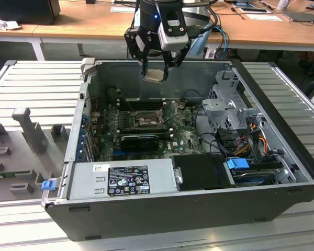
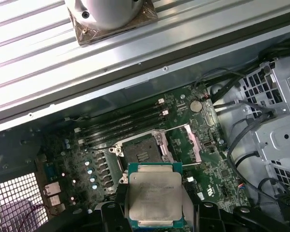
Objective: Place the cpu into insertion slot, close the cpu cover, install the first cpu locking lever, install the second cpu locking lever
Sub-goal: 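Place the cpu into insertion slot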
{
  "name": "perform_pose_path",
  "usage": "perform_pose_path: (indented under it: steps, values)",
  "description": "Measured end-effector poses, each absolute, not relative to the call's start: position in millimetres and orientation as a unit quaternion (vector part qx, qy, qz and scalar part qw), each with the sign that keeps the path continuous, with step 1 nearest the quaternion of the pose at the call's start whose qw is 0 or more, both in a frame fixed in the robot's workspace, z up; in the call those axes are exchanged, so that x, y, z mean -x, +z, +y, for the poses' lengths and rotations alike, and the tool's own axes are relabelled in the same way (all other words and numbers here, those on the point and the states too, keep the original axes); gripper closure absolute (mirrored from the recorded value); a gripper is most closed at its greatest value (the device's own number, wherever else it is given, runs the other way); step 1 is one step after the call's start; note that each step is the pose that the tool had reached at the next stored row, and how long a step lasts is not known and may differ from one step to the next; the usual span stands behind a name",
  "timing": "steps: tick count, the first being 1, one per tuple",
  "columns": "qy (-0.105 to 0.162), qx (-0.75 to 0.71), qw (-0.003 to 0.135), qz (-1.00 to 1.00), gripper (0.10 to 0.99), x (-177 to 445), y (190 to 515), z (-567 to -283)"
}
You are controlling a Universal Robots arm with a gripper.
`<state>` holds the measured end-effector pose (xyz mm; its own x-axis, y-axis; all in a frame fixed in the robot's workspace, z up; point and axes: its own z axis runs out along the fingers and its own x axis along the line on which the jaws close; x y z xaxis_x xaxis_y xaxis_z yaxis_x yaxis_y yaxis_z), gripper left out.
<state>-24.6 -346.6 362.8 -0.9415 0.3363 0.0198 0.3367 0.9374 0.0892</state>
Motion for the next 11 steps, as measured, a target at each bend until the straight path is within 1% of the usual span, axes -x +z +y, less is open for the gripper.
perform_pose_path:
  steps: [2, 11]
  values:
    - [-0.045, 0.172, 0.004, -0.984, 0.557, 24.5, 359.3, -346.6]
    - [-0.045, 0.176, 0.004, -0.983, 0.557, 24.4, 356.0, -346.6]
